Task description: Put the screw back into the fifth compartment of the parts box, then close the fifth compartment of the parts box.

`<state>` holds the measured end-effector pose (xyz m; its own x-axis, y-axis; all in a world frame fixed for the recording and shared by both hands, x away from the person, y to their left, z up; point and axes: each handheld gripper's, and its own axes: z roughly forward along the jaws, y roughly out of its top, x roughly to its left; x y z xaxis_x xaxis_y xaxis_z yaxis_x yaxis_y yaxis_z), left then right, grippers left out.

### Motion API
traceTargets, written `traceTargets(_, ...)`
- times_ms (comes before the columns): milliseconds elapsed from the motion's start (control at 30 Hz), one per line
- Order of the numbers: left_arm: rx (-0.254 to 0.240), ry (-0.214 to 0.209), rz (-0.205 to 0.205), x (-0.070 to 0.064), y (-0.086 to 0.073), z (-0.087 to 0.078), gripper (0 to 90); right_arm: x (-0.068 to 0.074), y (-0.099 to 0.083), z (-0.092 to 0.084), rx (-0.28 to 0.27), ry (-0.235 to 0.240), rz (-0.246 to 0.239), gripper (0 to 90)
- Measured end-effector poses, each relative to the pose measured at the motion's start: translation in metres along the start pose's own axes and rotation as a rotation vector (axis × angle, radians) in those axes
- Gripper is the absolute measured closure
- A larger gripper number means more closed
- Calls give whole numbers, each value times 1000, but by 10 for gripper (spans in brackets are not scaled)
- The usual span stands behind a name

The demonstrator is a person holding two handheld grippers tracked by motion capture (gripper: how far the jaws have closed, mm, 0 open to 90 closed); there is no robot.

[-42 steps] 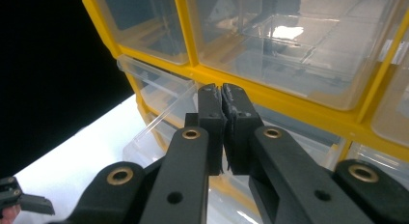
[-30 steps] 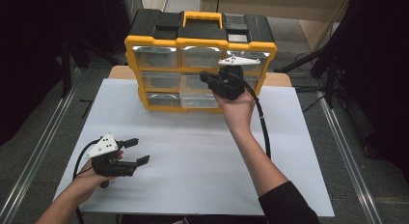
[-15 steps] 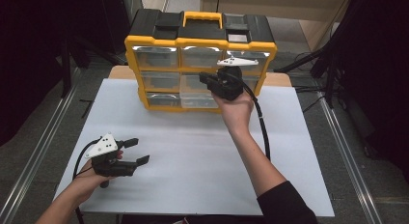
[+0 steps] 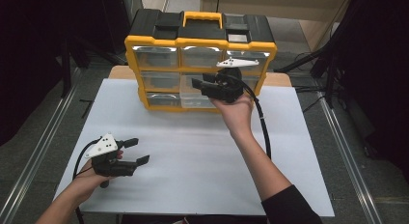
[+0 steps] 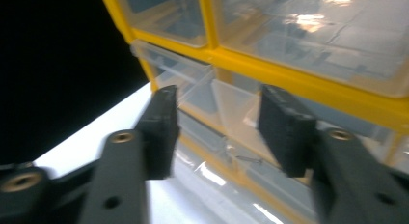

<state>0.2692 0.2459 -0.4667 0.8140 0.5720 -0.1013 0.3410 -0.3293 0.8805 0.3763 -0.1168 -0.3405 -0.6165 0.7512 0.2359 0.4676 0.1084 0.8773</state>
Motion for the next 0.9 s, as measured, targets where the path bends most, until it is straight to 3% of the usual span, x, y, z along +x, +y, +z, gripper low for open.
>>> traceTargets(233,2,2,-1,0,0,-1,241,8,-2,-2,0,0,-25,304)
traceTargets(633,2,5,2,0,0,0,241,12,-9,-13,0,25,-19,284)
traceTargets(767,-1,4,-1,0,0,0,240,16,-11,-19,-4,33,-20,333)
traceTargets(900,0,3,0,0,0,0,241,20,-15,-25,3,31,-30,489)
